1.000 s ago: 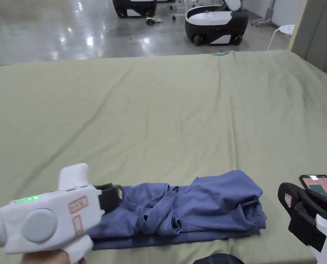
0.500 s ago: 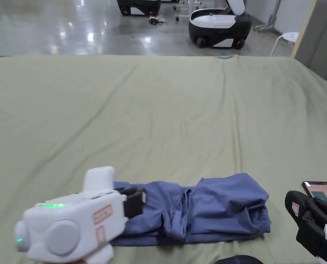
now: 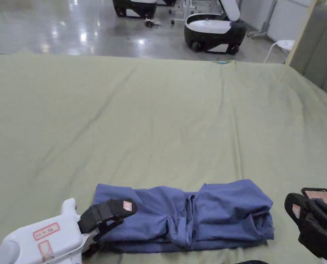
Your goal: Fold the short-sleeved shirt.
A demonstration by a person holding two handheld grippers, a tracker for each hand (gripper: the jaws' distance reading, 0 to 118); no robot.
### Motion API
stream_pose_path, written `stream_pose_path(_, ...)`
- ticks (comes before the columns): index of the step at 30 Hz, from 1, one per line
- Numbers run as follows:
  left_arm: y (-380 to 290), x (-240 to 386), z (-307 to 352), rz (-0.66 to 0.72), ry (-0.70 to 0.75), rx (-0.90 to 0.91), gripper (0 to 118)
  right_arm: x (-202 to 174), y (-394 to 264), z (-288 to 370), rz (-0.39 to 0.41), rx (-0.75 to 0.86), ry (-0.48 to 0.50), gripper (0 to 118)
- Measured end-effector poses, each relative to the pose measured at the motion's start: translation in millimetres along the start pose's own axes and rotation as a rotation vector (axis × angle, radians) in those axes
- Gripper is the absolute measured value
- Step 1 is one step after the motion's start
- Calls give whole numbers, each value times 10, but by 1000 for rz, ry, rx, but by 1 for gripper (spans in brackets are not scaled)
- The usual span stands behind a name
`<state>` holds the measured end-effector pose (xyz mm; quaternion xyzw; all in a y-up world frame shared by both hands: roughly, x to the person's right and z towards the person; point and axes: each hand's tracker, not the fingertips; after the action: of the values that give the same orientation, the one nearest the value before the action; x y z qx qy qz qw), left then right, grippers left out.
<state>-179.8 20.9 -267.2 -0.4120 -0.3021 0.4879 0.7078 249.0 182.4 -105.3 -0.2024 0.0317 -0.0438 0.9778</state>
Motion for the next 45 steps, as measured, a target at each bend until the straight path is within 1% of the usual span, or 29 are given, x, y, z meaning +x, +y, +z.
stream_pose_path(1, -49, 91, -118, -15, 97, 3, 51, 3, 8, 5, -4, -1, -5, 3)
stream_pose_path(2, -63, 70, -177, 14, 202, 15, 15, 4, 15, 16, -9, -2, -8, 3)
stream_pose_path(3, -80, 2, -180, 45, 249, 38, 16, 12, 18, 41, -14, 1, -10, 3)
stream_pose_path(4, -72, -18, -83, 80, 97, 73, 15, 12, 21, 67, -17, 3, -13, 3)
stream_pose_path(5, -85, 2, 11, 85, 116, 107, 15, 10, 25, 89, -15, 5, -15, 3)
stream_pose_path(8, -66, 380, 368, -102, 248, 220, 15, 36, 41, 154, -4, 10, -22, 3)
stream_pose_path(10, -14, 635, 643, -242, 375, 272, 15, 56, 50, 157, 3, 11, -22, 3)
stream_pose_path(13, -77, 1040, 638, -463, 639, 307, 15, 78, 38, 130, 4, 15, -19, 3)
stream_pose_path(17, -405, 1396, -17, -824, 800, 210, 15, 80, 10, 87, -23, 11, 3, 3)
stream_pose_path(19, -729, 1542, -584, -1028, 854, 93, 15, 80, 4, 90, -43, 10, 12, 3)
stream_pose_path(22, -1173, 1464, -1423, -1243, 933, -103, 15, 87, 11, 94, -50, 3, 15, 3)
stream_pose_path(24, -1348, 1301, -1802, -1281, 973, -171, 15, 87, 20, 89, -34, -14, 12, 3)
stream_pose_path(26, -1402, 1192, -1866, -1320, 1043, -126, 15, 82, 25, 83, -11, -24, -1, 3)
stream_pose_path(27, -1399, 1254, -1781, -1326, 1014, -118, 21, 81, 26, 82, -6, -23, -3, 3)
stream_pose_path(28, -1326, 1353, -1625, -1276, 935, -109, 35, 85, 22, 80, -4, -23, -2, 3)
stream_pose_path(29, -1238, 1441, -1460, -1202, 831, -112, 59, 94, 13, 69, -4, -23, 1, 3)
stream_pose_path(30, -1138, 1541, -1252, -1091, 690, -88, 91, 103, -3, 41, -7, -24, 6, 3)
stream_pose_path(31, -1046, 1624, -1020, -980, 559, -27, 98, 111, -21, 7, -9, -29, 8, 3)
stream_pose_path(33, -857, 1701, -632, -807, 353, 115, 98, 98, -49, -53, -16, -39, 14, 3)
stream_pose_path(35, -653, 1580, -424, -589, 241, 211, 98, 65, -77, -97, -25, -48, 29, 3)
stream_pose_path(36, -540, 1442, -421, -439, 212, 219, 92, 39, -89, -125, -29, -54, 38, 3)
stream_pose_path(37, -461, 1331, -519, -317, 181, 161, 73, 10, -98, -157, -33, -62, 49, 3)
stream_pose_path(38, -444, 1214, -645, -274, 153, 111, 40, -19, -103, -184, -31, -69, 57, 3)
stream_pose_path(39, -446, 1110, -786, -260, 182, 44, 9, -51, -109, -211, -28, -74, 65, 3)
stream_pose_path(40, -580, 1120, -1020, -345, 288, 34, 10, -79, -113, -234, -28, -82, 75, 3)
stream_pose_path(41, -701, 1097, -1284, -411, 330, -3, 10, -107, -118, -257, -32, -92, 92, 3)
stream_pose_path(42, -795, 1053, -1471, -429, 289, -56, 10, -137, -127, -287, -42, -101, 111, 3)
stream_pose_path(44, -855, 967, -1639, -371, 290, -53, 10, -213, -130, -369, -50, -128, 125, 3)
stream_pose_path(45, -888, 987, -1625, -334, 248, -19, 10, -255, -137, -419, -52, -128, 136, 3)
